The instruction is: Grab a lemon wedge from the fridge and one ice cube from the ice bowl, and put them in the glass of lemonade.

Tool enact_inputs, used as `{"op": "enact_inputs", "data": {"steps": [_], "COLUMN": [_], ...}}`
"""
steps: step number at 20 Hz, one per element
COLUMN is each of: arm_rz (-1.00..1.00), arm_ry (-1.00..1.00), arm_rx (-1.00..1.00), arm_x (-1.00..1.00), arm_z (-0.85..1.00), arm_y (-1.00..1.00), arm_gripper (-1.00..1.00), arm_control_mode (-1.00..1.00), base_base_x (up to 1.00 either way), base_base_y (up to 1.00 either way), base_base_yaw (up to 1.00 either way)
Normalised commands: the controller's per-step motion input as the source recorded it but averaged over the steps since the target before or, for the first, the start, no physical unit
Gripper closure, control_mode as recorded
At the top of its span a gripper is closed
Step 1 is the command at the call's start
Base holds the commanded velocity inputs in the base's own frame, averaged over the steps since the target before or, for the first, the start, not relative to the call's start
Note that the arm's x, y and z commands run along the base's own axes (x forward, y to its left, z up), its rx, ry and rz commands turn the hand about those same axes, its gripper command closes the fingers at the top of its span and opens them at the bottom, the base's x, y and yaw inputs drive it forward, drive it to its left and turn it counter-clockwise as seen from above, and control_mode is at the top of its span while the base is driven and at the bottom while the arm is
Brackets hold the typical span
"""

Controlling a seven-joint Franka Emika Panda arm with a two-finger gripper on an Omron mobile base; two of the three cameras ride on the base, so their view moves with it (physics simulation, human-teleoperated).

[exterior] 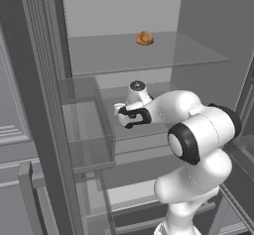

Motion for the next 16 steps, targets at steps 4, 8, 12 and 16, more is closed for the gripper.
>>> {"op": "enact_inputs", "data": {"steps": [4, 8, 12, 16], "arm_rz": [0.0, 0.0, 0.0, 0.0], "arm_ry": [0.0, 0.01, 0.02, 0.03], "arm_rx": [0.0, 0.0, 0.0, 0.0], "arm_x": [0.0, 0.0, 0.0, 0.0], "arm_z": [-0.19, -0.34, -0.2, 0.0], "arm_y": [0.0, 0.0, 0.0, 0.0], "arm_gripper": [-1.0, -1.0, -1.0, 1.0], "arm_control_mode": [-1.0, -1.0, -1.0, -1.0], "base_base_x": [0.0, 0.0, 0.0, 0.0], "base_base_y": [0.0, 0.0, 0.0, 0.0], "base_base_yaw": [0.0, 0.0, 0.0, 0.0]}}
